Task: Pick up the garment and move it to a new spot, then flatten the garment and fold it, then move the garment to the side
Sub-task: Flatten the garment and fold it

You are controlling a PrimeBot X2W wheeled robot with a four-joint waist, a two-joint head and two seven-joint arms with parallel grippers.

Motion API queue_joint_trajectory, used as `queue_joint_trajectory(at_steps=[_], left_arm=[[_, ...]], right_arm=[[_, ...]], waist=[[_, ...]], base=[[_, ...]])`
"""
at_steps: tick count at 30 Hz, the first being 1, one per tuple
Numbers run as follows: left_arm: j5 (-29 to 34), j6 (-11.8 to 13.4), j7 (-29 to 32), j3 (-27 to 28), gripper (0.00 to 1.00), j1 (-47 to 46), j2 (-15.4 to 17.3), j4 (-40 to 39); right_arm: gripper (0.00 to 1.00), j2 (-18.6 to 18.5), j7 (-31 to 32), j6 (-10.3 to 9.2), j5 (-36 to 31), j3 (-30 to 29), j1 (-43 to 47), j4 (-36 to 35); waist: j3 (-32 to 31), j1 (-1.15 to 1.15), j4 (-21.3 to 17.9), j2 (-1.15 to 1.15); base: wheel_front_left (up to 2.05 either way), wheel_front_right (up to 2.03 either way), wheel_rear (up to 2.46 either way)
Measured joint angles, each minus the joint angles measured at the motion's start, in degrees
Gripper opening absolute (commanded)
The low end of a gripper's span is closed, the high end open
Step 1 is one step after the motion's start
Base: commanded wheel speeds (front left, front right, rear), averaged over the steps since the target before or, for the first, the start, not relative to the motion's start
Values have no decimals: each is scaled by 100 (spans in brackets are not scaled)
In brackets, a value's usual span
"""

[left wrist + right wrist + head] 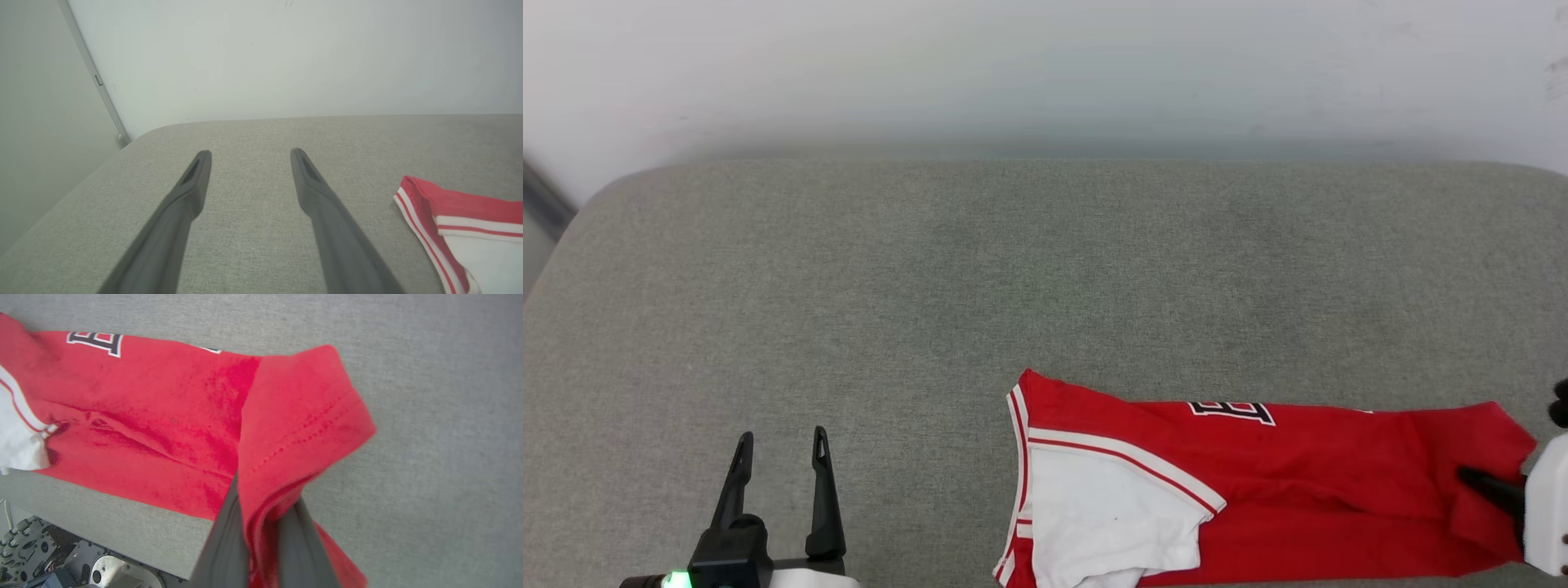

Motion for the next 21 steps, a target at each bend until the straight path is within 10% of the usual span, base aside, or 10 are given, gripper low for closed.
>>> queue_joint_trajectory(at_steps=[11, 21], left_arm=[[125, -164, 0, 77, 100, 16, -156, -1], [171, -312, 0, 49, 100, -337, -254, 62]], right_arm=[[0, 459, 770, 0, -458, 660, -647, -2081], [0, 1861, 1179, -1, -1121, 2207, -2265, -1529]], waist=[[146, 0, 41, 0], [458, 0, 191, 0]], base=[[0, 0, 0], [0, 0, 0]])
